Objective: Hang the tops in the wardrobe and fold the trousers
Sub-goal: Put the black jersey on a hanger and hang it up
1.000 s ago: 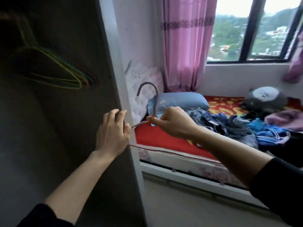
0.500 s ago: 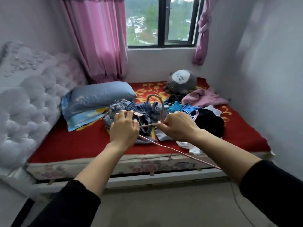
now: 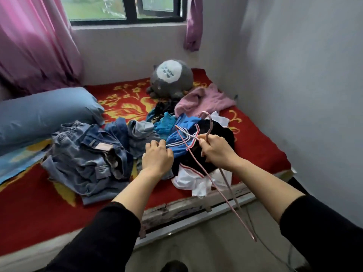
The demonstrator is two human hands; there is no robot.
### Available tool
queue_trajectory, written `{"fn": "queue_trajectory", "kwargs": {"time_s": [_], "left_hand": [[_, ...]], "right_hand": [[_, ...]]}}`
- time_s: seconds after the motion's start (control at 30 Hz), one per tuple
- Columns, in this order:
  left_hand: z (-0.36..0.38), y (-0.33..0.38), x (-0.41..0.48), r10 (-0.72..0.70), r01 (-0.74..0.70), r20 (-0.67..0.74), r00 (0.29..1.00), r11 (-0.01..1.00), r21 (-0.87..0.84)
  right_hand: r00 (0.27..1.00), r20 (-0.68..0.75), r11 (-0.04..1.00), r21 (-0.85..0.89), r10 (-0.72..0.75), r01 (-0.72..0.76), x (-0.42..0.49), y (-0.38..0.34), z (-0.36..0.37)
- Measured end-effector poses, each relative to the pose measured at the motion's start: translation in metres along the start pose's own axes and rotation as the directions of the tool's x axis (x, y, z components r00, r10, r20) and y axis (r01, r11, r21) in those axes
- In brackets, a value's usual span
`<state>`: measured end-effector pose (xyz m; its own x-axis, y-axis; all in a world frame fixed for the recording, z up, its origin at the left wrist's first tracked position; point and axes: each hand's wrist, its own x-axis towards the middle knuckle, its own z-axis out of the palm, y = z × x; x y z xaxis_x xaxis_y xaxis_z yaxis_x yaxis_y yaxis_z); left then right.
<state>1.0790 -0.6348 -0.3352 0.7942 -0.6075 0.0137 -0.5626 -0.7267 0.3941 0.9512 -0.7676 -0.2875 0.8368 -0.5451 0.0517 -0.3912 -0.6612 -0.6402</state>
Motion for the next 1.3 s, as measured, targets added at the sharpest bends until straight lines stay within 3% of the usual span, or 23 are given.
{"fn": "queue_trajectory", "kwargs": {"time_s": [0.1,0.2,0.47,0.63,0.8,0.87,0.93,1.0,1.03,1.07,1.17,1.23,1.3], "left_hand": [[0.036,0.008,0.059,0.003,-0.003,0.11,0.994,1.0,-0.001],[0.071,0.015,0.109,-0.028,0.032,0.217,0.976,0.999,-0.016],[0.193,0.024,0.209,-0.287,0.366,0.478,0.83,0.927,-0.08],[0.264,0.036,0.258,-0.499,0.588,0.49,0.715,0.808,-0.034],[0.303,0.048,0.271,-0.644,0.779,0.551,0.531,0.627,-0.019],[0.309,0.047,0.273,-0.664,0.8,0.526,0.53,0.598,-0.051],[0.309,0.049,0.274,-0.6,0.752,0.507,0.619,0.639,-0.162],[0.302,0.057,0.27,-0.403,0.619,0.503,0.764,0.678,-0.397],[0.296,0.063,0.269,-0.302,0.566,0.514,0.802,0.658,-0.496],[0.291,0.07,0.267,-0.222,0.549,0.541,0.812,0.604,-0.577],[0.273,0.085,0.263,-0.062,0.609,0.657,0.751,0.449,-0.654],[0.26,0.084,0.267,-0.033,0.665,0.716,0.697,0.402,-0.629],[0.252,0.078,0.277,-0.097,0.706,0.728,0.679,0.362,-0.609]], "right_hand": [[0.984,-0.028,0.964,0.208,0.175,-0.165,0.051,0.034,0.003],[0.961,-0.007,0.931,0.25,0.275,-0.265,0.097,0.073,0.002],[0.911,0.095,0.902,0.131,0.402,-0.411,0.193,0.185,0.0],[0.883,0.192,0.901,-0.01,0.428,-0.434,0.252,0.259,0.009],[0.846,0.302,0.898,-0.163,0.439,-0.408,0.289,0.311,0.036],[0.818,0.359,0.893,-0.183,0.45,-0.411,0.297,0.315,0.052],[0.789,0.419,0.889,-0.118,0.449,-0.443,0.302,0.317,0.071],[0.771,0.437,0.871,-0.063,0.463,-0.488,0.304,0.312,0.089],[0.769,0.435,0.863,-0.042,0.469,-0.503,0.306,0.307,0.097],[0.761,0.434,0.851,-0.029,0.483,-0.524,0.307,0.302,0.104],[0.752,0.412,0.815,0.038,0.514,-0.578,0.313,0.293,0.11],[0.777,0.355,0.794,0.132,0.521,-0.593,0.314,0.294,0.103],[0.815,0.291,0.778,0.261,0.501,-0.571,0.312,0.298,0.09]]}}
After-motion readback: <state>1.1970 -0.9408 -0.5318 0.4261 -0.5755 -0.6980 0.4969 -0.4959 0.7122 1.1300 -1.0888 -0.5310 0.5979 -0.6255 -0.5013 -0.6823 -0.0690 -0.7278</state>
